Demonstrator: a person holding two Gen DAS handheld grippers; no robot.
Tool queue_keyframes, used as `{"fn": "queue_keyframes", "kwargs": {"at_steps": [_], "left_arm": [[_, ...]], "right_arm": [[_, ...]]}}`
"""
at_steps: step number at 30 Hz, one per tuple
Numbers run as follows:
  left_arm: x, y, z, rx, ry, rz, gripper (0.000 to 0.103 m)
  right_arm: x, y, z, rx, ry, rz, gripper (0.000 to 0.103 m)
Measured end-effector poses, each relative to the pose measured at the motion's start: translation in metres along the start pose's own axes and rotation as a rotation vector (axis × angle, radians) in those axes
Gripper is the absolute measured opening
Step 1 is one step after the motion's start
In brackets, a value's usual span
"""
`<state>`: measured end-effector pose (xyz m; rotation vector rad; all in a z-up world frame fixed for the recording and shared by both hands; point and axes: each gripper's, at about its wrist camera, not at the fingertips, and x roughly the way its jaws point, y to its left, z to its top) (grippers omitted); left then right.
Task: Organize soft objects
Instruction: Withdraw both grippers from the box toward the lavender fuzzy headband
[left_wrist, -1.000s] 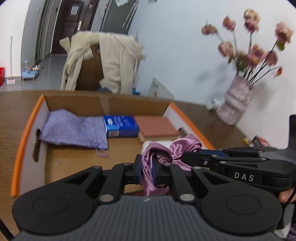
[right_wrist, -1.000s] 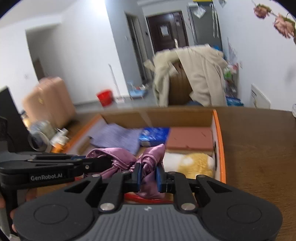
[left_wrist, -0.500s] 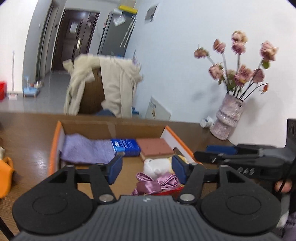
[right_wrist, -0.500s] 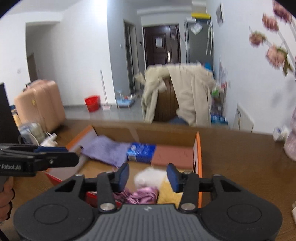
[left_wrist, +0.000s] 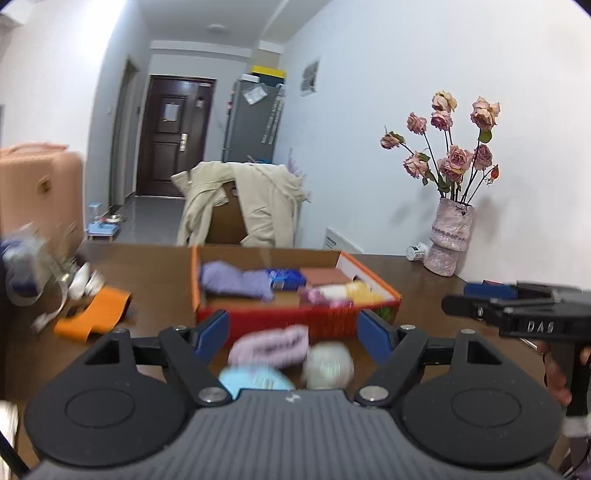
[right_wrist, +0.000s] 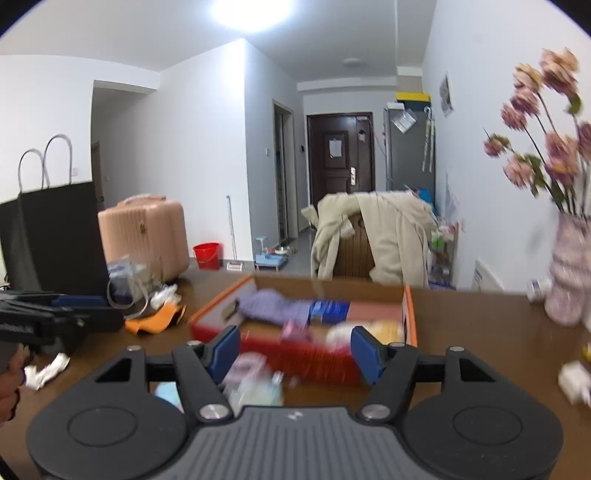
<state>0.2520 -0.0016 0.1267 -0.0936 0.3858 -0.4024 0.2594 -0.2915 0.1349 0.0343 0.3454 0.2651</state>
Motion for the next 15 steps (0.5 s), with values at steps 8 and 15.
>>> {"fn": "queue_keyframes", "kwargs": {"at_steps": [8, 15], "left_arm": [[-0.066, 0.014, -0.059, -0.031, 0.027, 0.117, 0.081], [-0.091, 0.026, -0.071, -0.05, 0.013, 0.153, 0.083]], "right_arm": [[-0.05, 0.039, -0.077, -0.003, 0.083, -0.013, 0.066], [-0.066, 0.057, -0.104, -0.013, 0.121, -0.031, 0.066]]}}
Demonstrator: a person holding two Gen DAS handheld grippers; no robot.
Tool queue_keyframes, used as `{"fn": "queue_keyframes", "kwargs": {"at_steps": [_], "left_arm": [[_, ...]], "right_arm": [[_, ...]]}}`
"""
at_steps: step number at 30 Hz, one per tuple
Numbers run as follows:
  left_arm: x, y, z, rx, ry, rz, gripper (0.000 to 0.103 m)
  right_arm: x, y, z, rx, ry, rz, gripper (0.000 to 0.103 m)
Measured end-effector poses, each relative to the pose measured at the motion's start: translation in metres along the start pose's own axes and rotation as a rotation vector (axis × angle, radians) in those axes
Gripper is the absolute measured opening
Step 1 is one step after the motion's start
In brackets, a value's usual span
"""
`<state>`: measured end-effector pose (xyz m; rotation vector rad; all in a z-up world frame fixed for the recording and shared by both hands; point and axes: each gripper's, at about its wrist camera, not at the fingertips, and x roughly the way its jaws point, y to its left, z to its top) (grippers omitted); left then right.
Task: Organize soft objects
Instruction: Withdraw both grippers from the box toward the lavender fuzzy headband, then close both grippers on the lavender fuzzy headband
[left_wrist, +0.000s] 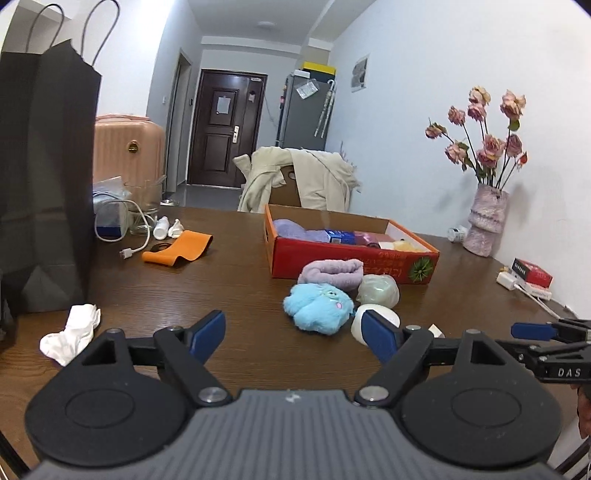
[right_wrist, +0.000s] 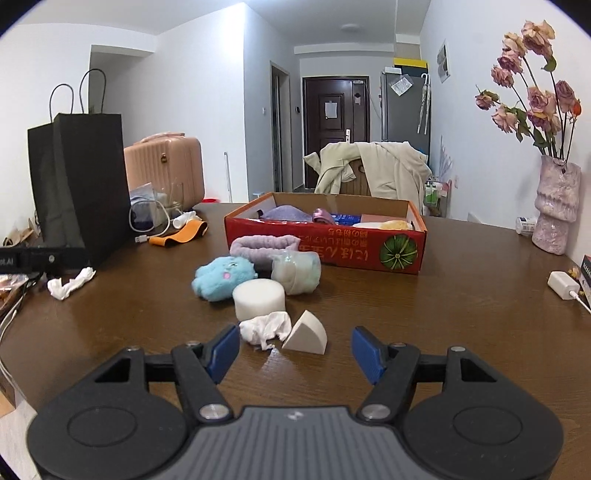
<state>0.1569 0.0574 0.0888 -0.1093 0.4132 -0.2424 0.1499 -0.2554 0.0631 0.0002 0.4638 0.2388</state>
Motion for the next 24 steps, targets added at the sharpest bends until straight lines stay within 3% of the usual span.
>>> {"fn": "queue_keyframes", "kwargs": {"at_steps": [5, 14, 19, 24], "left_arm": [[0.005, -0.003, -0.001, -0.008, 0.007, -0.029, 0.083], [0.048, 0.013, 0.014, -0.002, 0.071, 0.017, 0.085], [0.094, 0.015, 0.036, 0.025, 0.086, -0.025, 0.085], [0.158, 0.014, 0.055, -0.001, 0.136, -0.1, 0.084]], "right_arm": [[-0.007, 0.002, 0.003, 0.002, -0.023, 0.008, 0.066], [0.023, -0.001, 0.018, 0.043, -0.02, 0.019, 0.062], [0.053, -0.01, 0.037, 0.088, -0.013, 0.043, 0.06], [0.098, -0.025, 0.076, 0.155, -0.025, 0.124, 0.06]]}}
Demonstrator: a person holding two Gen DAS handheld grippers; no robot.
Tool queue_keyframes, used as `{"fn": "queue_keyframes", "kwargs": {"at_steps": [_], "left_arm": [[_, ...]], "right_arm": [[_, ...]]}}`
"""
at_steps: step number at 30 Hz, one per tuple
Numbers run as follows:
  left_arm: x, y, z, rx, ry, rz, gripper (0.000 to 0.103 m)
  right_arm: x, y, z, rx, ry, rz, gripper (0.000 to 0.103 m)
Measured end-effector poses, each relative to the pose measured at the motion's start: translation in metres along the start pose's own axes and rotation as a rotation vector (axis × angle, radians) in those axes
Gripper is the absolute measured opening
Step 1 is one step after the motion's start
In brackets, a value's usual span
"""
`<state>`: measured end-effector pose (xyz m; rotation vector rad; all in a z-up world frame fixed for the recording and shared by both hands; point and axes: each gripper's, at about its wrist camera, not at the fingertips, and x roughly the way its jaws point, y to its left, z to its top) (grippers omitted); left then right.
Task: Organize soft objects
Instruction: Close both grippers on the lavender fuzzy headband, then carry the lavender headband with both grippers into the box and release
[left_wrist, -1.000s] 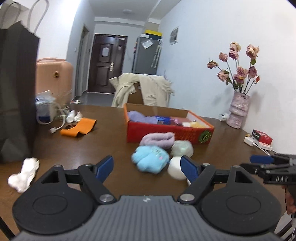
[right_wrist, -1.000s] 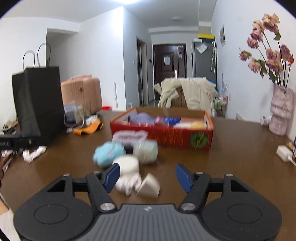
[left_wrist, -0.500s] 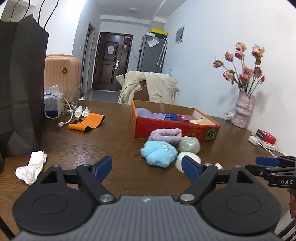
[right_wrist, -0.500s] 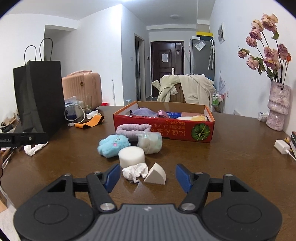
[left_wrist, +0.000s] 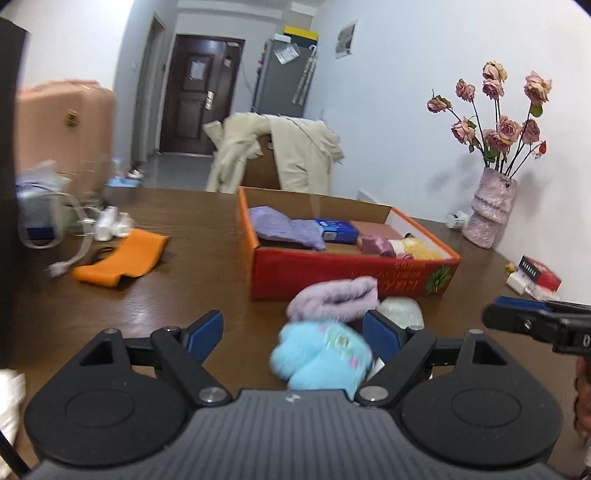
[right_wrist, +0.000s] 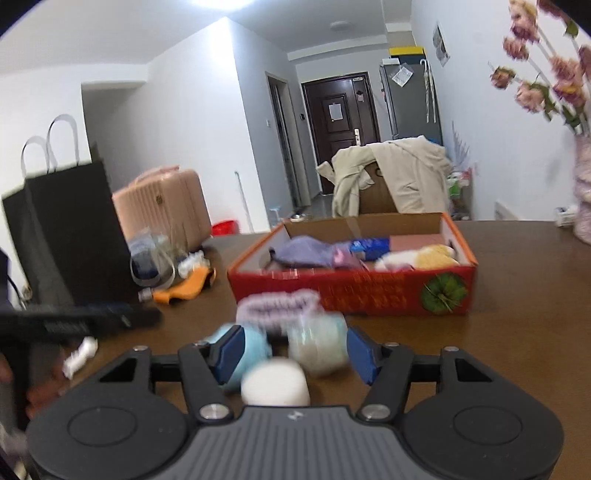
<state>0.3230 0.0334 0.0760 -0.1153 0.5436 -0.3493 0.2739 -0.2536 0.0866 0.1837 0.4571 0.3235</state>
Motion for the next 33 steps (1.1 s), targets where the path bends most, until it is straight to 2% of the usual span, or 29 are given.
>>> {"fn": "queue_keyframes", "kwargs": {"at_steps": [3, 5, 7, 8, 10, 11, 12, 14, 16, 18, 19, 20, 25, 27, 30, 33], "left_arm": [[0.04, -0.002, 0.015, -0.002, 0.025, -0.034, 0.082], [0.069, 0.002, 0.024, -0.048, 0.079, -0.046, 0.071], [0.092, 0.009, 0.028, -0.105, 0.108, -0.067, 0.066], [0.103, 0.016, 0.027, -0.169, 0.121, -0.079, 0.064], [0.122, 0.031, 0.023, -0.311, 0.164, -0.114, 0.052], [0.129, 0.037, 0.02, -0.358, 0.183, -0.136, 0.051], [0.131, 0.039, 0.016, -0.376, 0.196, -0.151, 0.051], [0.131, 0.036, 0.011, -0.344, 0.205, -0.166, 0.051], [0.129, 0.031, 0.007, -0.315, 0.223, -0.185, 0.051], [0.13, 0.027, 0.003, -0.291, 0.236, -0.193, 0.049], [0.13, 0.024, 0.001, -0.285, 0.23, -0.19, 0.04], [0.13, 0.024, -0.001, -0.28, 0.215, -0.2, 0.036], [0.119, 0.024, 0.001, -0.297, 0.17, -0.231, 0.028], [0.105, 0.018, 0.008, -0.27, 0.121, -0.235, 0.028], [0.072, 0.006, 0.018, -0.248, 0.034, -0.253, 0.028], [0.034, -0.008, 0.018, -0.237, -0.009, -0.258, 0.028]], "right_arm": [[0.043, -0.01, 0.023, 0.053, 0.027, 0.032, 0.055], [0.077, -0.019, 0.037, 0.102, 0.07, 0.056, 0.048], [0.111, -0.027, 0.045, 0.137, 0.126, 0.065, 0.046], [0.126, -0.031, 0.047, 0.157, 0.151, 0.067, 0.045], [0.151, -0.037, 0.046, 0.19, 0.186, 0.069, 0.04], [0.161, -0.039, 0.043, 0.192, 0.201, 0.064, 0.036], [0.169, -0.04, 0.039, 0.194, 0.211, 0.054, 0.035], [0.178, -0.043, 0.028, 0.203, 0.249, 0.067, 0.03], [0.181, -0.045, 0.019, 0.21, 0.286, 0.096, 0.028], [0.179, -0.045, 0.018, 0.206, 0.273, 0.106, 0.023], [0.179, -0.045, 0.017, 0.2, 0.269, 0.114, 0.022], [0.179, -0.043, 0.017, 0.194, 0.264, 0.114, 0.02], [0.17, -0.035, 0.021, 0.148, 0.224, 0.12, 0.016], [0.158, -0.028, 0.029, 0.117, 0.192, 0.126, 0.016], [0.125, -0.013, 0.045, 0.063, 0.1, 0.134, 0.016], [0.083, 0.002, 0.049, 0.036, 0.026, 0.154, 0.016]]}}
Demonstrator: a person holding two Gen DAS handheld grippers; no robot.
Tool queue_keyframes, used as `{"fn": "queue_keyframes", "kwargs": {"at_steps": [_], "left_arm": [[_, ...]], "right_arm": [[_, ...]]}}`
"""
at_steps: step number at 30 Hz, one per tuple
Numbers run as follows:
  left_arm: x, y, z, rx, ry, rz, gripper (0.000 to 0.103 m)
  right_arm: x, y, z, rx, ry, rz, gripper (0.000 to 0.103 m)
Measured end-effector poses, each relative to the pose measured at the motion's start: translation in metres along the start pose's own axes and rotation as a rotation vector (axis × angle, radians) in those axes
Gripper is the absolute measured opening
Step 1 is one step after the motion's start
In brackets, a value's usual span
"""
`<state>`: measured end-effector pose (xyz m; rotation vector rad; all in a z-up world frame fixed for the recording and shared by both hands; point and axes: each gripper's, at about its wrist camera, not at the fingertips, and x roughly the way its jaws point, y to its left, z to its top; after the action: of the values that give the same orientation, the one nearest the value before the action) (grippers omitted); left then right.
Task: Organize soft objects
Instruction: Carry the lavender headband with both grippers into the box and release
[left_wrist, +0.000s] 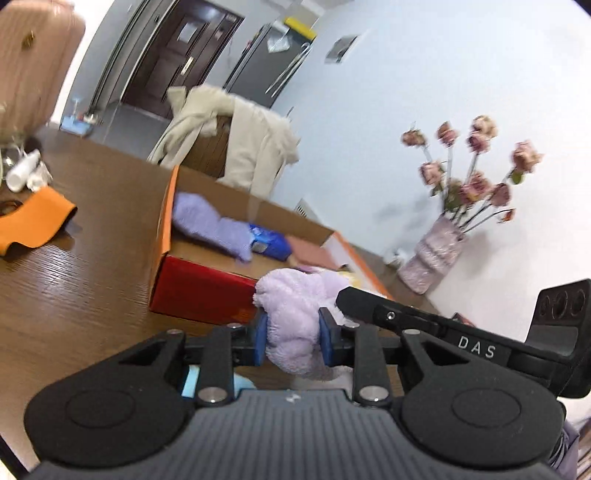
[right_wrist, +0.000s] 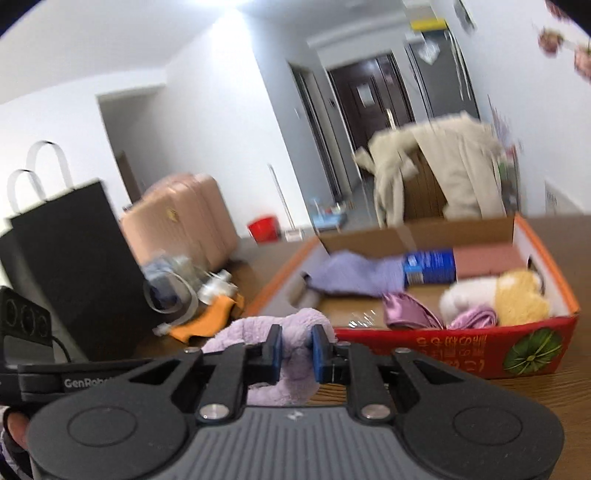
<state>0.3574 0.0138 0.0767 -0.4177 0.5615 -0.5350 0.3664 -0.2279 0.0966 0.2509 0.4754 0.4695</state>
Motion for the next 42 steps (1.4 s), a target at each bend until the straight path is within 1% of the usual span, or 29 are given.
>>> {"fn": "queue_keyframes", "kwargs": {"at_steps": [3, 7, 12, 15, 17, 20, 23, 25, 27, 29, 30, 31, 32, 33, 35, 36, 37, 39, 40, 42], "left_arm": [[-0.03, -0.019, -0.013, 0.009, -0.023, -0.019, 0.028], [-0.05, -0.034, -0.023, 0.007, -0.035, -0.036, 0.027], [-0.048, -0.045, -0.018, 0.014, -0.035, -0.056, 0.028], [-0.031, -0.052, 0.007, 0.063, -0.038, -0.064, 0.027], [-0.008, -0.052, 0.033, 0.086, -0.04, -0.07, 0.028], [0.038, -0.043, 0.069, 0.09, -0.009, -0.06, 0.028], [0.095, -0.03, 0.103, 0.079, 0.04, -0.031, 0.027], [0.129, -0.023, 0.118, 0.1, 0.072, -0.01, 0.028], [0.164, -0.012, 0.124, 0.096, 0.112, 0.028, 0.028], [0.199, -0.001, 0.117, 0.128, 0.167, 0.089, 0.028], [0.215, 0.007, 0.112, 0.125, 0.212, 0.123, 0.028], [0.229, 0.012, 0.107, 0.111, 0.265, 0.158, 0.03], [0.238, 0.016, 0.102, 0.103, 0.304, 0.17, 0.03], [0.243, 0.018, 0.098, 0.102, 0.324, 0.178, 0.034], [0.245, 0.014, 0.093, 0.128, 0.32, 0.192, 0.035], [0.244, 0.013, 0.093, 0.134, 0.311, 0.204, 0.038], [0.242, 0.012, 0.094, 0.126, 0.301, 0.214, 0.044], [0.239, 0.015, 0.094, 0.104, 0.292, 0.211, 0.05], [0.234, 0.017, 0.094, 0.093, 0.292, 0.214, 0.052], [0.224, 0.019, 0.094, 0.088, 0.289, 0.212, 0.053]], "right_arm": [[-0.035, 0.017, -0.01, -0.03, -0.035, 0.006, 0.016], [-0.068, 0.025, -0.023, -0.029, -0.044, 0.021, 0.016], [-0.086, 0.023, -0.023, -0.03, -0.068, 0.017, 0.016], [-0.085, 0.011, -0.01, -0.03, -0.089, 0.012, 0.016], [-0.073, -0.005, 0.009, -0.007, -0.098, 0.018, 0.016], [-0.041, -0.033, 0.043, 0.017, -0.081, 0.021, 0.016], [0.008, -0.062, 0.075, 0.014, -0.036, -0.014, 0.016], [0.043, -0.078, 0.091, -0.005, 0.002, -0.044, 0.016], [0.08, -0.096, 0.1, -0.022, 0.046, -0.076, 0.016], [0.117, -0.115, 0.1, -0.012, 0.095, -0.109, 0.016], [0.134, -0.127, 0.098, 0.01, 0.144, -0.113, 0.016], [0.153, -0.138, 0.094, 0.036, 0.218, -0.12, 0.015], [0.163, -0.144, 0.088, 0.046, 0.257, -0.145, 0.015], [0.169, -0.146, 0.084, 0.029, 0.276, -0.171, 0.015], [0.174, -0.145, 0.077, -0.006, 0.294, -0.212, 0.015], [0.174, -0.143, 0.074, -0.022, 0.303, -0.222, 0.015], [0.176, -0.14, 0.071, -0.059, 0.31, -0.249, 0.014], [0.179, -0.132, 0.065, -0.128, 0.323, -0.291, 0.014], [0.18, -0.129, 0.065, -0.134, 0.33, -0.305, 0.015], [0.178, -0.125, 0.066, -0.121, 0.336, -0.312, 0.016]]}}
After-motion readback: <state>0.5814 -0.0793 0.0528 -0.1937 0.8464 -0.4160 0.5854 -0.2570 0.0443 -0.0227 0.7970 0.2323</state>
